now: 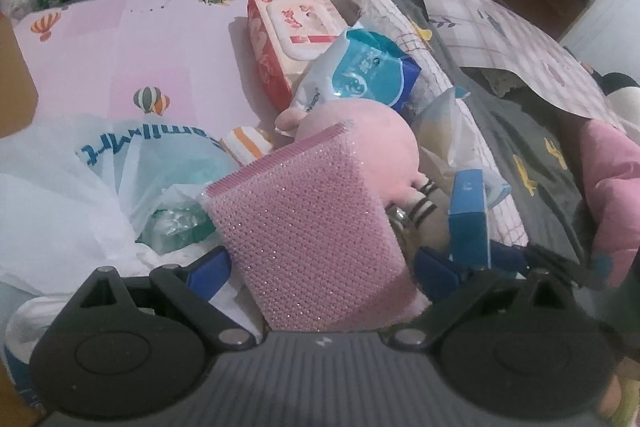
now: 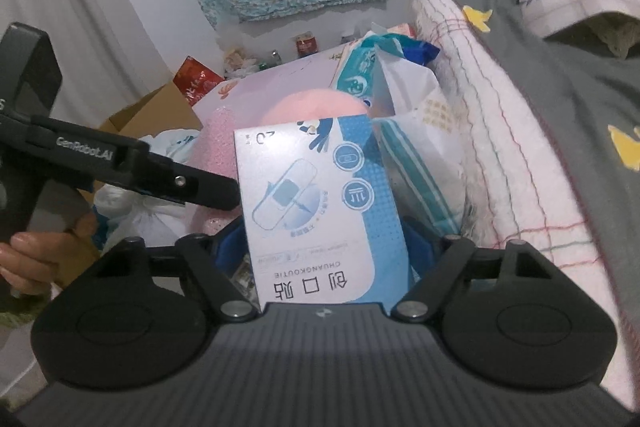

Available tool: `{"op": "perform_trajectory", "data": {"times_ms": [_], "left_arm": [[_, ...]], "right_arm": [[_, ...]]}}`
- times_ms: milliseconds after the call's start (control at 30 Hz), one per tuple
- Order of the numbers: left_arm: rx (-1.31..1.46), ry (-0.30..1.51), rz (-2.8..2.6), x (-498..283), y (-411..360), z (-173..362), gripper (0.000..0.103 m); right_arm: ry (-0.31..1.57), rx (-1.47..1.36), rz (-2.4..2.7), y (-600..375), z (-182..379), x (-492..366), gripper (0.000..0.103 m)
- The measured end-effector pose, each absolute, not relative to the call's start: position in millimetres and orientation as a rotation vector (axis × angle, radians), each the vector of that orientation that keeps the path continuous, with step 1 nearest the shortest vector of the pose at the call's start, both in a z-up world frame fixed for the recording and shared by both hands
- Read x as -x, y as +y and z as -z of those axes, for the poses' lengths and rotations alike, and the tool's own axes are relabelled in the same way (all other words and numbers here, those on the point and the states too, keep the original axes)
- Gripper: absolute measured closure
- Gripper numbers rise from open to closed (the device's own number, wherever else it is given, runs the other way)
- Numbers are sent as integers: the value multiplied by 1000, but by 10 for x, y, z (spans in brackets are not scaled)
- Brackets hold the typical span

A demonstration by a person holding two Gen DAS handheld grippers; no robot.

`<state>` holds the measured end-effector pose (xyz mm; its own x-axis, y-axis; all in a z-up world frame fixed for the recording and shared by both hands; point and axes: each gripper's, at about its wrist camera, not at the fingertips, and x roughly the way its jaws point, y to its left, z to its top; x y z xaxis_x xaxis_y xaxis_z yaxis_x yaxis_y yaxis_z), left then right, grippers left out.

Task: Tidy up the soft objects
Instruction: 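Carry sponge and bandage box into the cardboard box while both tools open to release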

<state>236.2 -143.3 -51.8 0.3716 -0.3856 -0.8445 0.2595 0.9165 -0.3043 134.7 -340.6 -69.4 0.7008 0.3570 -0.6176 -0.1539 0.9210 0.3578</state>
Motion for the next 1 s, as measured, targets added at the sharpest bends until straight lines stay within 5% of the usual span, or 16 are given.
{"op": "perform_trajectory", "data": {"times_ms": [400,1000], "left_arm": [[162,1050,436,-2299,-1388,433,17],[179,886,412,-1725,-685,-464,18]], "right_arm": [[695,-315,-265,-3454,561,-1189,25],[637,-299,-256,-3177,20,-887,28]]}}
